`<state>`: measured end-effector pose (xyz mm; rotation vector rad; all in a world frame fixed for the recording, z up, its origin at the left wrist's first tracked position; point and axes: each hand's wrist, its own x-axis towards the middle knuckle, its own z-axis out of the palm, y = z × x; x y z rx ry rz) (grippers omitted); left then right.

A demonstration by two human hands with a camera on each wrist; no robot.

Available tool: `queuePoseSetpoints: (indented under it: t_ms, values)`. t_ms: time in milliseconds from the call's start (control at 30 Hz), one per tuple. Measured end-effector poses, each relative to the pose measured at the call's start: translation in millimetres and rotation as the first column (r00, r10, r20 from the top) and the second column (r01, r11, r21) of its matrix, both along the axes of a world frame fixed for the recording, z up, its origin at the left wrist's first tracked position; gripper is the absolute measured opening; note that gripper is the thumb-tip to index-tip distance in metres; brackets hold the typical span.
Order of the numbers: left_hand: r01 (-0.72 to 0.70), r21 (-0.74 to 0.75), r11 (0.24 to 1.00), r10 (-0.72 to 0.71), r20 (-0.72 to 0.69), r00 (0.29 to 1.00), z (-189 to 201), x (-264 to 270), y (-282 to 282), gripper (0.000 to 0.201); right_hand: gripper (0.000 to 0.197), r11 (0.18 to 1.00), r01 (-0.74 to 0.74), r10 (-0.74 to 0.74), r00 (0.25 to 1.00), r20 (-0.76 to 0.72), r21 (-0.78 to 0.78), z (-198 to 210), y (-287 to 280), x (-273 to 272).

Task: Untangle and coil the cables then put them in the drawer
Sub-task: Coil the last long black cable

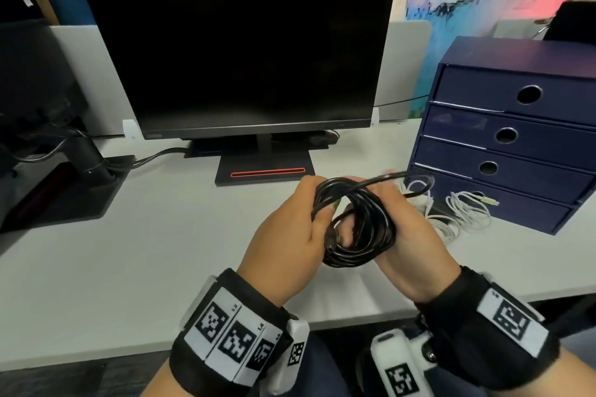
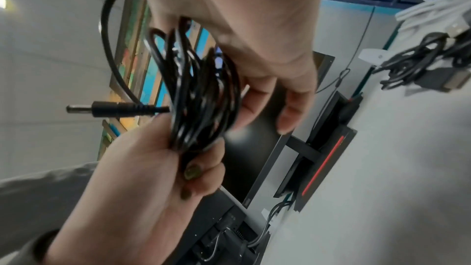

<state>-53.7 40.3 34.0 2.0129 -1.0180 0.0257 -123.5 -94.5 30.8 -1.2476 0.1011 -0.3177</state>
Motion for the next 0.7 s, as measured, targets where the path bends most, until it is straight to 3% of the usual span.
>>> queuePoseSetpoints:
  t_ms: [167, 267, 367, 567, 700]
  values:
    - [-0.097, 0.078, 0.992, 0.084, 0.161, 0.983, 6.1, -4.3, -1.0, 0.026, 0.049, 0.985, -0.043, 0.03, 0.996, -0.079, -0.168, 6.4, -2.3, 4.6]
    - [-0.158, 0.066, 0.985, 0.145, 0.173, 0.974, 6.3, -4.5, -1.8, 0.028, 0.034, 0.963, -0.1, 0.076, 0.992, -0.103, -0.251, 8.3, -1.6, 3.0]
    - [-0.189, 0.044, 0.981, 0.18, 0.161, 0.97, 6.7, -1.9, -0.4, 0.024, 0.037, 0.949, -0.116, 0.076, 0.986, -0.145, -0.291, 8.3, -7.2, -0.3]
    - [-0.202, 0.04, 0.979, 0.19, 0.199, 0.961, 4.4, -3.0, -3.8, 0.023, 0.027, 0.969, -0.086, 0.033, 0.974, -0.226, -0.231, 9.0, -3.9, 0.7]
    - [-0.291, -0.029, 0.956, 0.291, 0.163, 0.943, 2.4, 1.6, -3.3, 0.022, 0.044, 0.976, -0.02, -0.052, 0.947, -0.318, -0.217, 7.5, 0.5, 0.0]
